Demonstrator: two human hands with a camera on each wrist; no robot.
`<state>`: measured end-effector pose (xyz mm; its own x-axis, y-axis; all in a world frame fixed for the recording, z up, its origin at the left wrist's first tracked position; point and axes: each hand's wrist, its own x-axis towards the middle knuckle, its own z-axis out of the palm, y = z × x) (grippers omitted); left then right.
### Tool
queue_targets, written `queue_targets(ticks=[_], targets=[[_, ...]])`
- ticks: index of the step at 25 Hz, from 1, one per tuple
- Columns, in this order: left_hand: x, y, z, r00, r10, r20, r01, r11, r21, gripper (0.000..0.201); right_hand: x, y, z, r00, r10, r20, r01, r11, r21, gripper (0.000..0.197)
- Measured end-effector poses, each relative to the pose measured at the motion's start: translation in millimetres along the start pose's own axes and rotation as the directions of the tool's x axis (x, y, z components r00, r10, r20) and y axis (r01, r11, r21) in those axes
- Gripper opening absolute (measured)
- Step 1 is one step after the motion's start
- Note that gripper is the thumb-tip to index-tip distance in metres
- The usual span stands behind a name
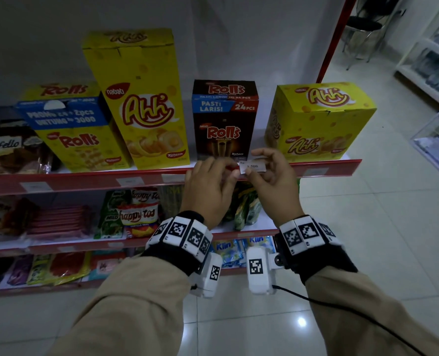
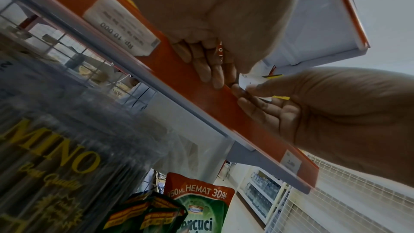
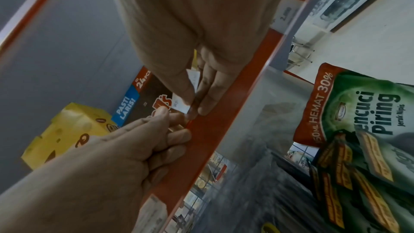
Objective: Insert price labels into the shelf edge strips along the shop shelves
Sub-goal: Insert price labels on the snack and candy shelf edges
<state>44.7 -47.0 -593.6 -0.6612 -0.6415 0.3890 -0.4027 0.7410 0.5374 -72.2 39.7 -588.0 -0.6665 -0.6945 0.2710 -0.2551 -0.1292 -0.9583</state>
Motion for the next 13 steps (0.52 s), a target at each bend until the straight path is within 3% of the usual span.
queue_targets(ticks=[5,10,13], targets=[[1,-1,7,0.999,-0.009,-0.048,0.010,1.000,0.009,0.017,2,-3,0,0.997,-0.037,0.068,0.041,0.997,-0.059,0.022],[2,2,3,0.999,-0.026,-0.025,0.026,0.999,0.019,0.020,1,-6,2,0.994,-0.033,0.101,0.041,0.996,-0.078,0.017],[2,1,-5,1.000,0.015,0.027,-0.017,0.998,0.066,0.017,1,-7,-1,0.984,-0.136,0.113,0.165,0.935,-0.312,0.012]])
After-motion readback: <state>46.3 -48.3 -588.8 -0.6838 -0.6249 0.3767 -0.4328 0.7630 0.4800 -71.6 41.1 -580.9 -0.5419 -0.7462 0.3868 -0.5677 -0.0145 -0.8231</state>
